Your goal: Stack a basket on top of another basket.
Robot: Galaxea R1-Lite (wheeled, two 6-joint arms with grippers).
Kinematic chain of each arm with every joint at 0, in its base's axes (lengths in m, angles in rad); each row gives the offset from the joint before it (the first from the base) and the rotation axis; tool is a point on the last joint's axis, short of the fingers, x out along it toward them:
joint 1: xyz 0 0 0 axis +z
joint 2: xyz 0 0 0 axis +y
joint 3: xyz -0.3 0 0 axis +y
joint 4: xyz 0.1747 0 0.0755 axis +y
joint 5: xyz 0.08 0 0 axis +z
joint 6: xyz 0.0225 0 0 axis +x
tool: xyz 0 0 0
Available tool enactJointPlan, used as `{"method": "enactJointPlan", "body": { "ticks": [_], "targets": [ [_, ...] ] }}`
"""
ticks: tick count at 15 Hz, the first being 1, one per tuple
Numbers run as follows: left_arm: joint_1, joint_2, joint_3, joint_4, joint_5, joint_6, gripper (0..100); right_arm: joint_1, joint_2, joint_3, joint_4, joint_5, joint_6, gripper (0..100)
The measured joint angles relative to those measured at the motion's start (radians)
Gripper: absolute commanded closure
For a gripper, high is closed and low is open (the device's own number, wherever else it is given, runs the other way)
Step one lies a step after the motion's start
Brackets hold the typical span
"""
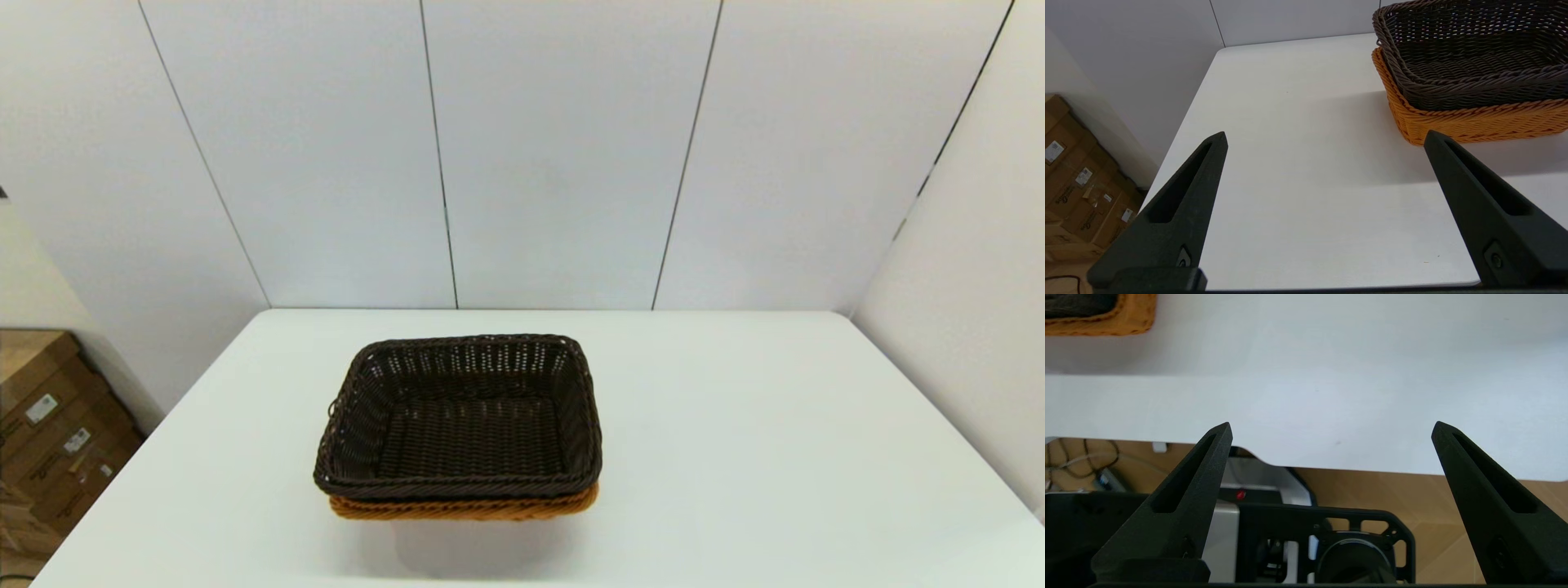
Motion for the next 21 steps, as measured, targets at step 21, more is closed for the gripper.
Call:
{"method": "enactJointPlan", "body": {
  "ticks": [21],
  "targets": [
    [0.0,0.0,0.0,0.0,-0.001,0.0,0,-0.426,-0.538,0.269,-0.191,0.211,-0.281,0]
  ]
}}
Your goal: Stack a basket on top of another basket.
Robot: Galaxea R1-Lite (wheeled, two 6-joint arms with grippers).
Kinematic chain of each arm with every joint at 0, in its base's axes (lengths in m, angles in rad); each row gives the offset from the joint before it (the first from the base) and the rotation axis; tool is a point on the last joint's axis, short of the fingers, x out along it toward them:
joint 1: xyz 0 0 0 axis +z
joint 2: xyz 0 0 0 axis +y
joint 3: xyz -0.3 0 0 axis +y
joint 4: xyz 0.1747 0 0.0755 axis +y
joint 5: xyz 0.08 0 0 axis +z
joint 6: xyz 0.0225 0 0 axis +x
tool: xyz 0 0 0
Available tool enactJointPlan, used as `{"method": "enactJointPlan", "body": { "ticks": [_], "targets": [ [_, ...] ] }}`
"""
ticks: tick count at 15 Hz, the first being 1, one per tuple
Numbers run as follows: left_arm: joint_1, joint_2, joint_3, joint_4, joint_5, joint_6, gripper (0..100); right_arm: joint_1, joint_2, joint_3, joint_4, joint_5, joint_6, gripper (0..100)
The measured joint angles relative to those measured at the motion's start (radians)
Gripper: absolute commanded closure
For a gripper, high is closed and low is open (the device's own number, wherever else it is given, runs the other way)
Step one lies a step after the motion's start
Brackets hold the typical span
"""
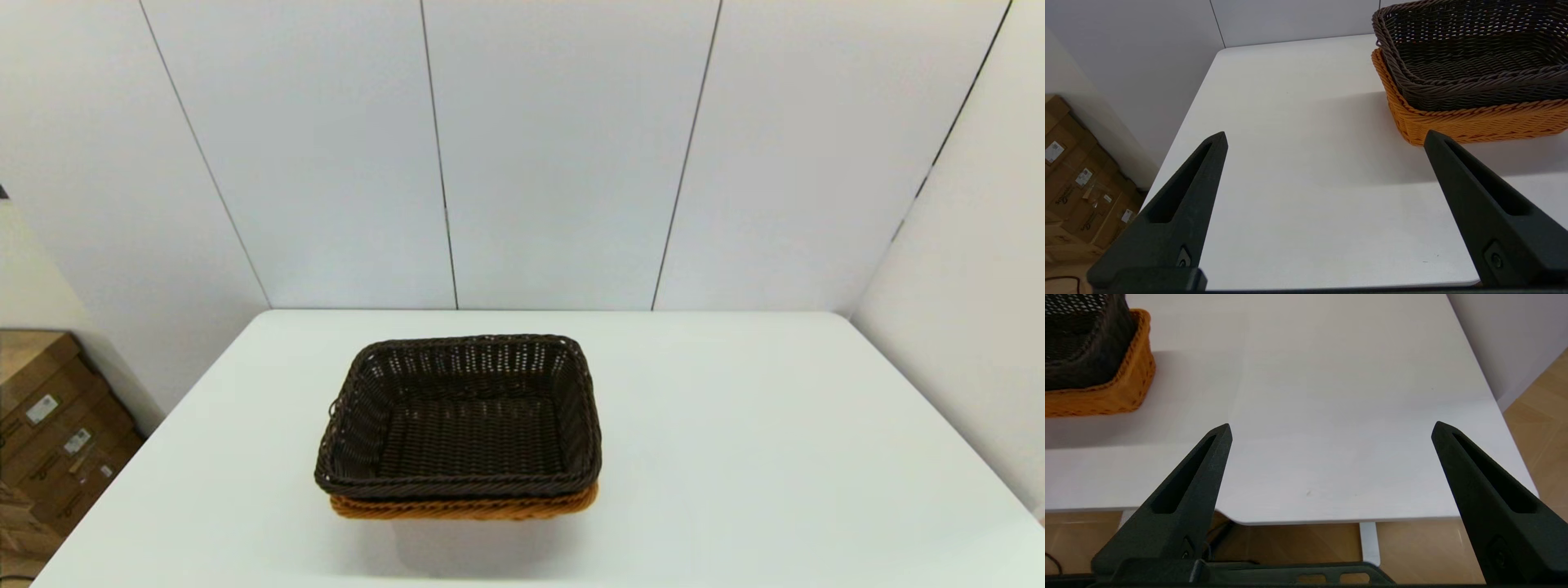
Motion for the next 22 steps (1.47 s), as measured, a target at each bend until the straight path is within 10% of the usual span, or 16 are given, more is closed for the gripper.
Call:
{"method": "enactJointPlan", "body": {
  "ticks": [14,22],
  "targets": [
    [0.0,0.0,0.0,0.0,0.0,0.0,0,0.006,-0.167,0.417,-0.524,0.053,-0.14,0],
    [0.0,0.0,0.0,0.0,0.0,0.0,0,0.006,-0.17,0.444,-0.554,0.046,-0.099,0]
  ]
}}
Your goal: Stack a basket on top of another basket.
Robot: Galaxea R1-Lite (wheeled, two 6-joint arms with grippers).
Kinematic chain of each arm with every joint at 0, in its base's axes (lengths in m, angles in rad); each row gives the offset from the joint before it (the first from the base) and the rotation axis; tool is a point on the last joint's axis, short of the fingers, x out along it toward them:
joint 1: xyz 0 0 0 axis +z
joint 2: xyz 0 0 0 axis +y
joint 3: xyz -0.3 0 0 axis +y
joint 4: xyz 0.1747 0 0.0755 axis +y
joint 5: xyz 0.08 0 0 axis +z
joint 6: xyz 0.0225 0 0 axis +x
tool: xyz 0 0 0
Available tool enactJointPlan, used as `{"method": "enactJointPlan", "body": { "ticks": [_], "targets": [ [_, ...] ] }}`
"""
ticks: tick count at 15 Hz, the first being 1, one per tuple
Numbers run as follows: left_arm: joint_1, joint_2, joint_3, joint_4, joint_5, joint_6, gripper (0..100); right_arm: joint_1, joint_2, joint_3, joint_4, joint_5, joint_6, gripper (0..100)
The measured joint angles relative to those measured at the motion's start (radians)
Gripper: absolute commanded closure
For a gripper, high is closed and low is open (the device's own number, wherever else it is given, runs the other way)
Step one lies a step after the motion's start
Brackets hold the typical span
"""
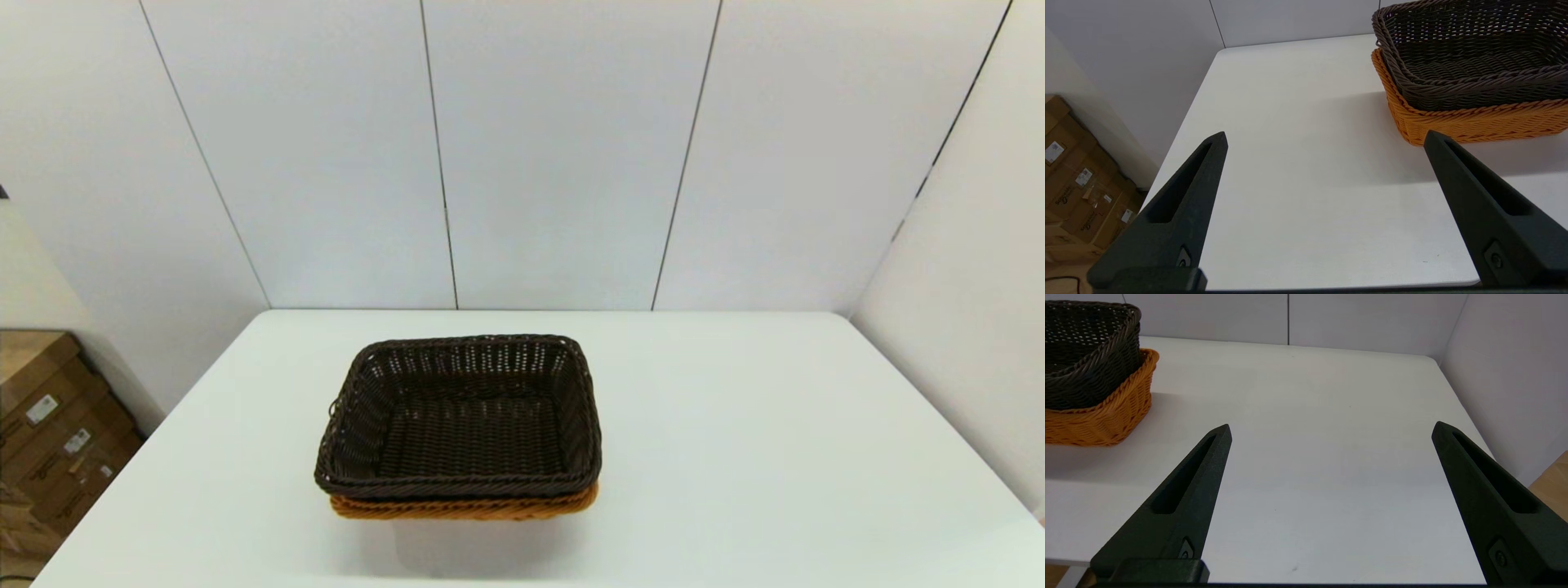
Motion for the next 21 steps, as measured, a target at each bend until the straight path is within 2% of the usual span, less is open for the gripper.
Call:
{"method": "enactJointPlan", "body": {
  "ticks": [21],
  "targets": [
    [0.0,0.0,0.0,0.0,0.0,0.0,0,0.0,0.0,0.001,0.0,-0.001,0.002,0]
  ]
}}
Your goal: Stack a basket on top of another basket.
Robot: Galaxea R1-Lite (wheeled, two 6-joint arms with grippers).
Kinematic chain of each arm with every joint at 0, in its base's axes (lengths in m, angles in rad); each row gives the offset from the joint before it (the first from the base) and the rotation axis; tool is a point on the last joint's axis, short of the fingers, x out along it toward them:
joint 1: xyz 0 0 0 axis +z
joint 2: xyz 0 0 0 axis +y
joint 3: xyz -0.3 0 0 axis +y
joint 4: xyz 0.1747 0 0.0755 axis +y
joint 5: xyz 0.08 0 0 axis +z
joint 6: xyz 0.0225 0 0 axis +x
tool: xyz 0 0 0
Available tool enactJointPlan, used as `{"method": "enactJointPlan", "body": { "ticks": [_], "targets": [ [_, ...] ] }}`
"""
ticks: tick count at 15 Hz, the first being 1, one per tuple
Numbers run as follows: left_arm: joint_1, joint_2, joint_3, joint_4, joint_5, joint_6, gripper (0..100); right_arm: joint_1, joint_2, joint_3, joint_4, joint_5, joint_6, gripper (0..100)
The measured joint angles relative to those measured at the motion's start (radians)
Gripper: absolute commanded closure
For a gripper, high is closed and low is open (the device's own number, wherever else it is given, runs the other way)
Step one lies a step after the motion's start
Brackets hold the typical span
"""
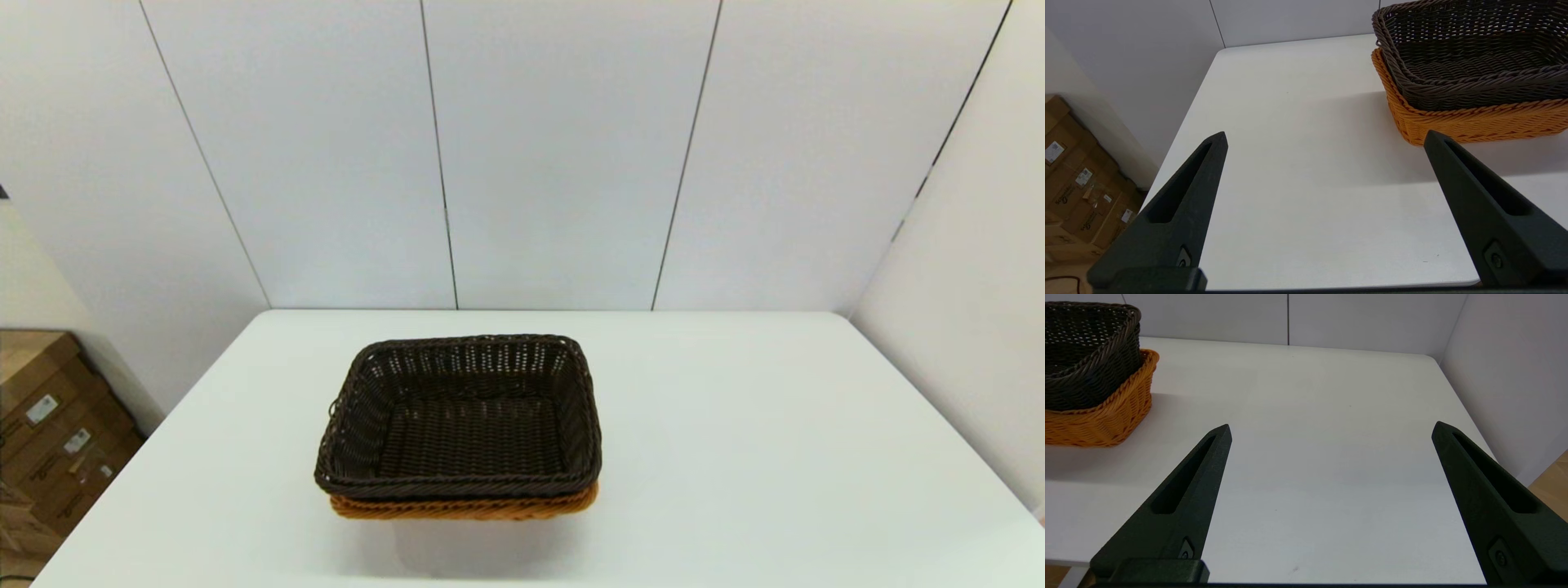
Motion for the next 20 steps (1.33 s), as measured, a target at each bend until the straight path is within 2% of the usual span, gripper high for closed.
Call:
{"method": "enactJointPlan", "body": {
  "ticks": [20],
  "targets": [
    [0.0,0.0,0.0,-0.001,0.0,0.0,0,0.0,0.0,0.0,0.0,0.0,0.0,0]
  ]
}}
